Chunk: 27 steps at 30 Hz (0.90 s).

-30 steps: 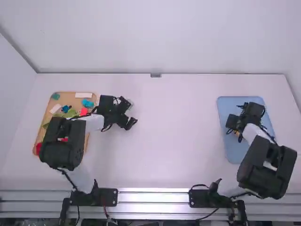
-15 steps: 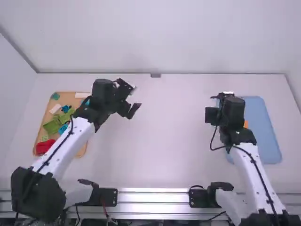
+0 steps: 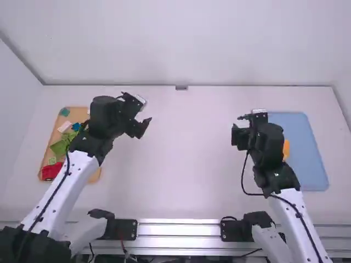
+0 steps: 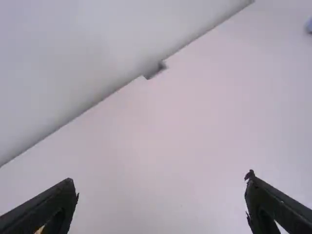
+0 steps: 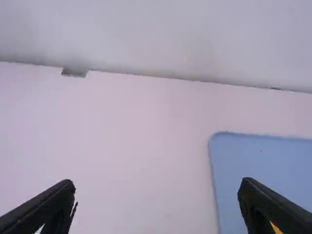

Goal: Assemble lego blocks to make yellow taxi

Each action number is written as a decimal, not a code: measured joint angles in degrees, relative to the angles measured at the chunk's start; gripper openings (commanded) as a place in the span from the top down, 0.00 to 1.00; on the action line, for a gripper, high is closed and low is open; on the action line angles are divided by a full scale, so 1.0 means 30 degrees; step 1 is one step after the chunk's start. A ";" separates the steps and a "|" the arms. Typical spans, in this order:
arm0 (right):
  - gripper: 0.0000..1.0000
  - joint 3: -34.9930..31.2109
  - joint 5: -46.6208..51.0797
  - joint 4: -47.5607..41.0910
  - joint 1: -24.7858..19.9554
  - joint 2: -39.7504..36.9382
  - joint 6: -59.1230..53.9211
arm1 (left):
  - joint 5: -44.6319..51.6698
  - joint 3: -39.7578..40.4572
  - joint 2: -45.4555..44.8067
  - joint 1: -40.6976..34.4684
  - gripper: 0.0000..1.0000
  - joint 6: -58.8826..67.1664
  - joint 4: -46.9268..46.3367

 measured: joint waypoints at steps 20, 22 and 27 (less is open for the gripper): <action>0.57 -0.7927 -0.2120 0.4146 -0.2900 -0.8014 0.0809 | -0.3920 -0.7584 -0.7825 0.2856 0.54 -0.6237 0.4911; 0.62 -0.8867 -0.2098 0.4153 -0.2900 -0.8903 0.0816 | -0.3993 -0.8546 -0.8721 0.2856 0.59 -0.6608 0.4903; 0.72 -1.0834 -0.2120 0.4160 -0.2900 -1.0899 0.0794 | -0.4022 -1.0710 -1.0892 0.2856 0.70 -0.7009 0.4903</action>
